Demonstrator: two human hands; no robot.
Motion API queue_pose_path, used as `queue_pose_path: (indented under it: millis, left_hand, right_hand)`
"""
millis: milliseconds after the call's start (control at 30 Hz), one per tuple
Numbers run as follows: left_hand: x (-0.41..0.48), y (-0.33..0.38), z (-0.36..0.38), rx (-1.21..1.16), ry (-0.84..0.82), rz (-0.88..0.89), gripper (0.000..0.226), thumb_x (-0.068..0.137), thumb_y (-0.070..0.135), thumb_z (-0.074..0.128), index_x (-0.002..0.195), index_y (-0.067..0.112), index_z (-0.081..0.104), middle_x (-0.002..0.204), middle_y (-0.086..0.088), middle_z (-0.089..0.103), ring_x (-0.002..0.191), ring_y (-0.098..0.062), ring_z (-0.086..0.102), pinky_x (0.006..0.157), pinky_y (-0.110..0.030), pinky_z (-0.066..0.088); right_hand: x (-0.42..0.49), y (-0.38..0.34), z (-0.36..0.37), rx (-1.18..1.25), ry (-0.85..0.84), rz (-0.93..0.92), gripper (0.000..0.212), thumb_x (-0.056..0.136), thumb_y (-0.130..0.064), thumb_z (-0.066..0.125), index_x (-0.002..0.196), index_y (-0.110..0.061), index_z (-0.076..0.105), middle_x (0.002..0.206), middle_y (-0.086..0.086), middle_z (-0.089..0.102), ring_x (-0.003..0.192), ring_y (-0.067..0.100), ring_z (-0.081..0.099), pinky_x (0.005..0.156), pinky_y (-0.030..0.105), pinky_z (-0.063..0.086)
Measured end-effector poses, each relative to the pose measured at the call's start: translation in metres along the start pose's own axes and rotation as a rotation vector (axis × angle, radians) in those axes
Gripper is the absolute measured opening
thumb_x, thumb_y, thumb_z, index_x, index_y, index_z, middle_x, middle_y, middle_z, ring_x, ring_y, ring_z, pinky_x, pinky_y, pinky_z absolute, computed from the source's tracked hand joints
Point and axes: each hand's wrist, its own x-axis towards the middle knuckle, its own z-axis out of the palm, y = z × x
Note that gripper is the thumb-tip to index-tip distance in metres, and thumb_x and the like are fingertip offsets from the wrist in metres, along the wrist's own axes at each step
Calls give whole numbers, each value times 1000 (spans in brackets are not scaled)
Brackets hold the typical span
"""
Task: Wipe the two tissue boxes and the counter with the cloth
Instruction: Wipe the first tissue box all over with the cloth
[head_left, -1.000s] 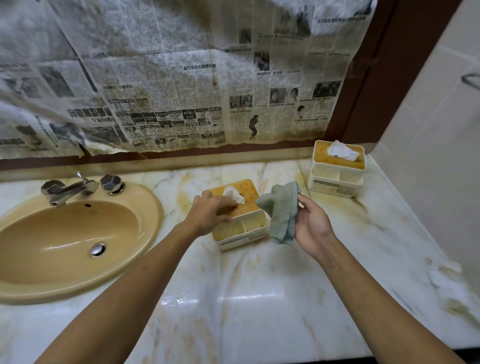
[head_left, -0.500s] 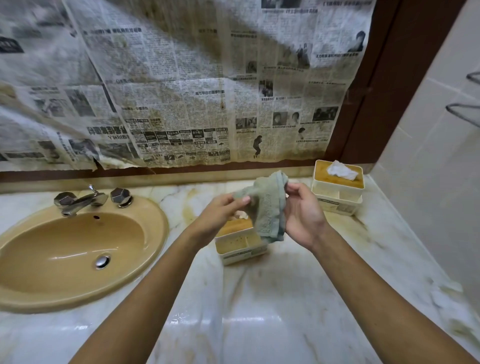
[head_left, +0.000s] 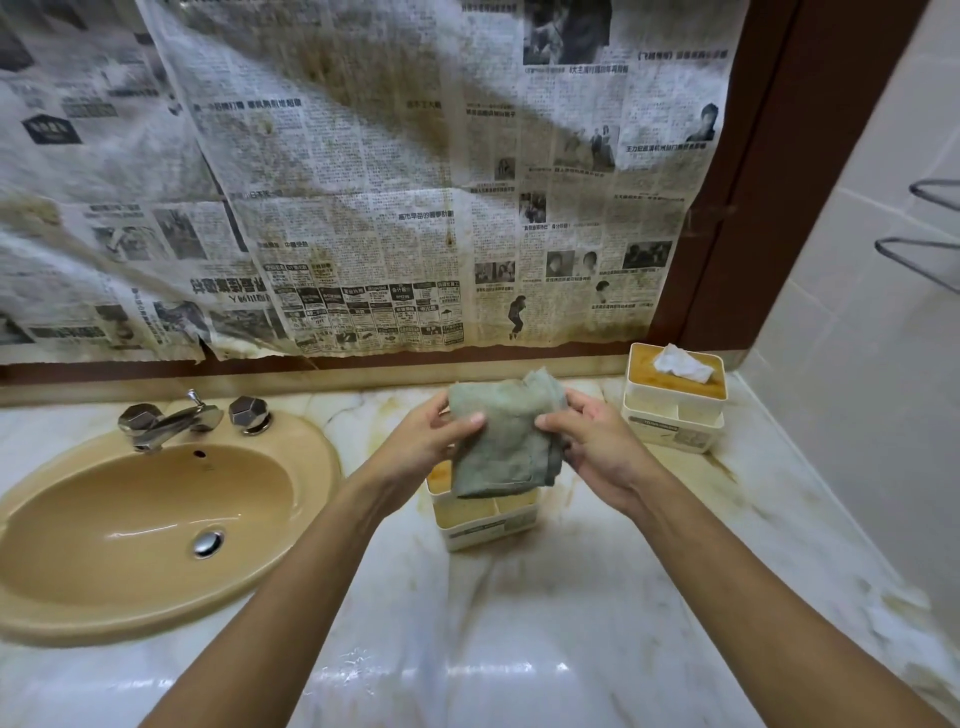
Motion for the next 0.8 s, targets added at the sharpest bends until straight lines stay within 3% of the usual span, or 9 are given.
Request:
queue_pose_path:
  millis: [133, 267, 400, 500, 600, 667, 800]
  left_hand:
    - [0, -6, -1, 26, 49, 85, 32, 95, 11, 62, 125, 2, 59, 123, -16, 67, 119, -31, 61, 109, -50, 42]
    - [-1, 10, 3, 62, 15, 156, 27, 90, 22, 67, 111, 7, 59, 102, -3, 67, 98, -15, 60, 87, -33, 50]
    - [2, 21, 1, 35, -21, 188, 30, 91, 20, 67, 116, 7, 56, 109, -5, 67, 106, -16, 61, 89, -32, 51]
    - [6, 22, 1, -14, -34, 167, 34, 93, 13, 65, 125, 9, 56, 120, -8, 69, 114, -18, 64, 87, -27, 52]
    - [8, 19, 2, -159, -23, 114, 39, 91, 2, 63, 129, 5, 55, 122, -10, 68, 115, -19, 63, 86, -28, 54]
    - [8, 17, 1, -187, 1, 64, 39, 91, -1, 62, 129, 6, 55, 122, -10, 68, 113, -19, 63, 82, -32, 56]
    - [7, 10, -5, -146, 29, -79, 39, 90, 6, 67, 127, 8, 58, 122, -10, 70, 109, -22, 67, 77, -30, 59]
  right_hand:
    - [-6, 14, 0, -32, -63, 86, 33, 90, -9, 67, 123, -12, 64, 111, 16, 73, 95, 27, 69, 73, 36, 55]
    - [-5, 17, 8, -135, -91, 126, 31, 83, -8, 75, 113, -9, 68, 98, 10, 76, 83, 18, 70, 67, 27, 50]
    - [1, 7, 7, 63, 10, -34, 26, 88, 3, 63, 110, -9, 64, 92, 9, 72, 79, 21, 67, 61, 31, 49]
    - [5, -1, 7, 47, -26, -86, 24, 90, 5, 58, 107, -11, 62, 87, 7, 69, 72, 19, 66, 53, 28, 47]
    - [8, -3, 6, 10, -70, -87, 29, 93, 5, 53, 118, -9, 59, 97, 10, 68, 85, 26, 65, 65, 35, 49]
    - [9, -2, 4, 9, -78, -74, 32, 95, 4, 52, 120, -14, 60, 103, 7, 72, 91, 21, 69, 70, 36, 57]
    - [8, 3, 1, -62, -31, -19, 32, 98, 1, 51, 120, -20, 62, 107, 9, 72, 89, 20, 68, 67, 36, 57]
